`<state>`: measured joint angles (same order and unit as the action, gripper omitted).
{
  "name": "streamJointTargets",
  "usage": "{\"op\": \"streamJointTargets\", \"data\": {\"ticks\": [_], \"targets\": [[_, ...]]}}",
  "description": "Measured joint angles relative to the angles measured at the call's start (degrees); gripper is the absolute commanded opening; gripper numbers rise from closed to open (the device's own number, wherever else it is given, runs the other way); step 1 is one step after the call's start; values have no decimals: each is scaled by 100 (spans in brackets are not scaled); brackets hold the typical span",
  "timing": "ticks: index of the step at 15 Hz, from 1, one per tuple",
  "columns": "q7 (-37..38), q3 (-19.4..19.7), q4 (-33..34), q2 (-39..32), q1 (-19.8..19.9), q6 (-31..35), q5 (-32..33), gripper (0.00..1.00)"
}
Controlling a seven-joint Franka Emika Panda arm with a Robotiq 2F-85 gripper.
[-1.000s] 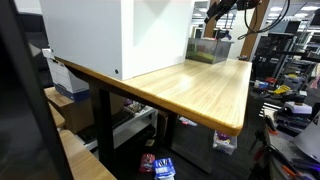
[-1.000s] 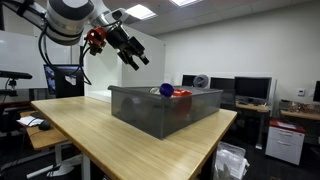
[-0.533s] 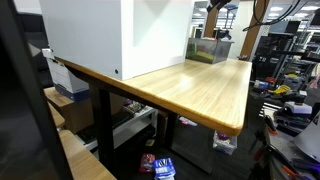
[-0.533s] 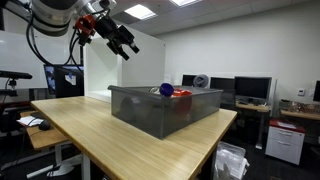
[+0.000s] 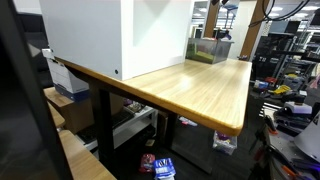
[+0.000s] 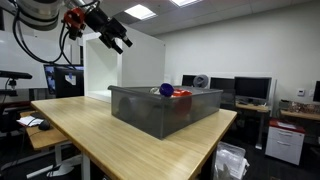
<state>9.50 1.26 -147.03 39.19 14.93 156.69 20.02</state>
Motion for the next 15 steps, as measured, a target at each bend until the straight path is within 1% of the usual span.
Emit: {"op": "streamJointTargets", "data": {"ticks": [6,15], "targets": [[-3,8,-116,188,-2,55,-26,100],[-4,8,-121,198,-3,58,-26,100]]}}
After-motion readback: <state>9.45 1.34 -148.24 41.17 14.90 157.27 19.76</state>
